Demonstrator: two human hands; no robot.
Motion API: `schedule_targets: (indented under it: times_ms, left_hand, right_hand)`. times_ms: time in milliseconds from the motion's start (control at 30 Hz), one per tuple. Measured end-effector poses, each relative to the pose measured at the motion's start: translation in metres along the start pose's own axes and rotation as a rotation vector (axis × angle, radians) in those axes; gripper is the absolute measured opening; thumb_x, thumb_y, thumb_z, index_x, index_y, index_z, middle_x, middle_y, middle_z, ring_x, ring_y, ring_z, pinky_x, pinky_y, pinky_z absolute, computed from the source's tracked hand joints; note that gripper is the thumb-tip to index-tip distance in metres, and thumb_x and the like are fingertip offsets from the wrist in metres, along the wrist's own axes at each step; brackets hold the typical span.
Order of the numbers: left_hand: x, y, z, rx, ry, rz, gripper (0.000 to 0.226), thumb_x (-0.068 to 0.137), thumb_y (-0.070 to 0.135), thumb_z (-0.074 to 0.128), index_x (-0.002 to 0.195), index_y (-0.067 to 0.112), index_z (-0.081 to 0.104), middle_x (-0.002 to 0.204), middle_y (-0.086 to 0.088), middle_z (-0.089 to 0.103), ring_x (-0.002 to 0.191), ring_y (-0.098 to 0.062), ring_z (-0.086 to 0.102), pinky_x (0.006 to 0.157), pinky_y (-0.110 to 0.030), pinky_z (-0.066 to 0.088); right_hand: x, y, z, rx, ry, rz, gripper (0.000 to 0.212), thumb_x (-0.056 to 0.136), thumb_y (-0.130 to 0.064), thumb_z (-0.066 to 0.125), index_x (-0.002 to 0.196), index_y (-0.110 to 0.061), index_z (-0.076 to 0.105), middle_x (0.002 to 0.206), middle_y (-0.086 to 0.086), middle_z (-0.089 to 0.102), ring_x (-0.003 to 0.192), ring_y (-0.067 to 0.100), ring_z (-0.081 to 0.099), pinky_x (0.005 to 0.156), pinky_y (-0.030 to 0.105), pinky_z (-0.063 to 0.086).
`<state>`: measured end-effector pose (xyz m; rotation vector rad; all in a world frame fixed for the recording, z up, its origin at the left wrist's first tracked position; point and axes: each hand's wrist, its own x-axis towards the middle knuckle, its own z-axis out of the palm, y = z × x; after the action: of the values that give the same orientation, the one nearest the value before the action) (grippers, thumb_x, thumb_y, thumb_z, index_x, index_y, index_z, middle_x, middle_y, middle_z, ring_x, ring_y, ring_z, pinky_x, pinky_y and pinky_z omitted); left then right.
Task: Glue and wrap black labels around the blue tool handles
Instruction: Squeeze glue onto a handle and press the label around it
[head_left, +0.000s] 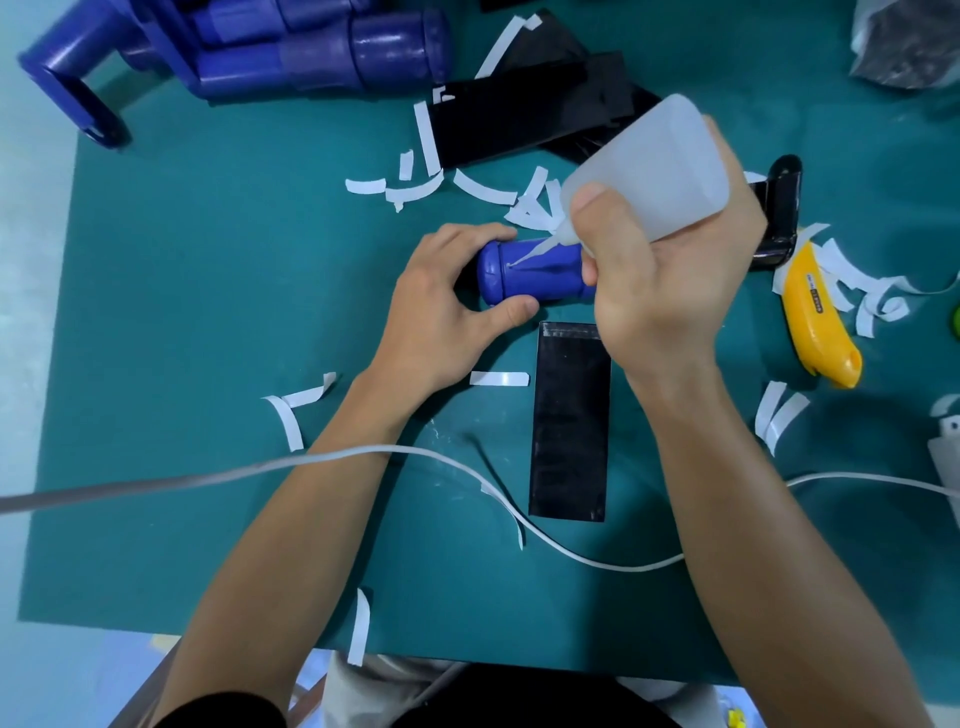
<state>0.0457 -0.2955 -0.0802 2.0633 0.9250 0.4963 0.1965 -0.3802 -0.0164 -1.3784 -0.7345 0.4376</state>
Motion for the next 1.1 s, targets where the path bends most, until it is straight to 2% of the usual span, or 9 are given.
schedule_targets:
  times_ms: [200, 300, 533, 933, 1100]
  left_hand:
    - [0.0007, -0.0021, 0.001, -0.004, 0.002, -0.001, 0.057, 0.077, 0.034, 0.09, 0.128, 0.02, 0.069, 0.119, 0.006, 0.065, 0.113, -0.016, 0.058, 0.103, -0.026, 0.044]
    - [0.0006, -0.0027, 0.0011, -0.002, 0.004, -0.005, 0.057, 0.076, 0.033, 0.09, 0.127, 0.019, 0.069, 0.119, 0.004, 0.066, 0.113, -0.016, 0.058, 0.104, -0.027, 0.044]
    - [0.0008, -0.0029, 0.0007, -0.013, 0.006, -0.004, 0.058, 0.076, 0.032, 0.091, 0.128, 0.019, 0.069, 0.119, 0.003, 0.066, 0.114, -0.017, 0.059, 0.104, -0.027, 0.044]
    - [0.0007, -0.0007, -0.0003, -0.014, 0.004, -0.014, 0.058, 0.076, 0.029, 0.092, 0.128, 0.017, 0.07, 0.12, 0.001, 0.066, 0.114, -0.019, 0.059, 0.105, -0.031, 0.044]
    - [-0.0002, 0.0001, -0.0002, -0.023, 0.002, -0.022, 0.058, 0.076, 0.029, 0.092, 0.128, 0.018, 0.07, 0.121, 0.002, 0.066, 0.114, -0.019, 0.059, 0.106, -0.033, 0.045]
  right_hand:
    - [0.0014, 0.0029, -0.0005, 0.001, -0.015, 0.012, 0.02, 0.089, -0.003, 0.068, 0.086, 0.007, 0.051, 0.07, 0.022, 0.052, 0.055, 0.035, 0.05, 0.049, 0.046, 0.042]
    - [0.0013, 0.0021, -0.0006, 0.002, -0.012, 0.017, 0.019, 0.089, -0.003, 0.068, 0.085, 0.004, 0.05, 0.069, 0.024, 0.051, 0.053, 0.035, 0.048, 0.048, 0.045, 0.04]
    - [0.0006, 0.0022, -0.0009, -0.018, -0.021, 0.025, 0.022, 0.089, -0.004, 0.069, 0.086, 0.009, 0.051, 0.07, 0.026, 0.052, 0.054, 0.036, 0.05, 0.049, 0.048, 0.042]
    - [0.0016, 0.0021, -0.0017, -0.035, -0.021, 0.054, 0.024, 0.089, -0.005, 0.069, 0.084, 0.01, 0.051, 0.069, 0.025, 0.052, 0.054, 0.037, 0.049, 0.05, 0.044, 0.041]
    - [0.002, 0.0028, -0.0022, -0.043, -0.026, 0.058, 0.025, 0.089, -0.006, 0.069, 0.084, 0.01, 0.051, 0.068, 0.025, 0.051, 0.054, 0.038, 0.049, 0.05, 0.049, 0.041]
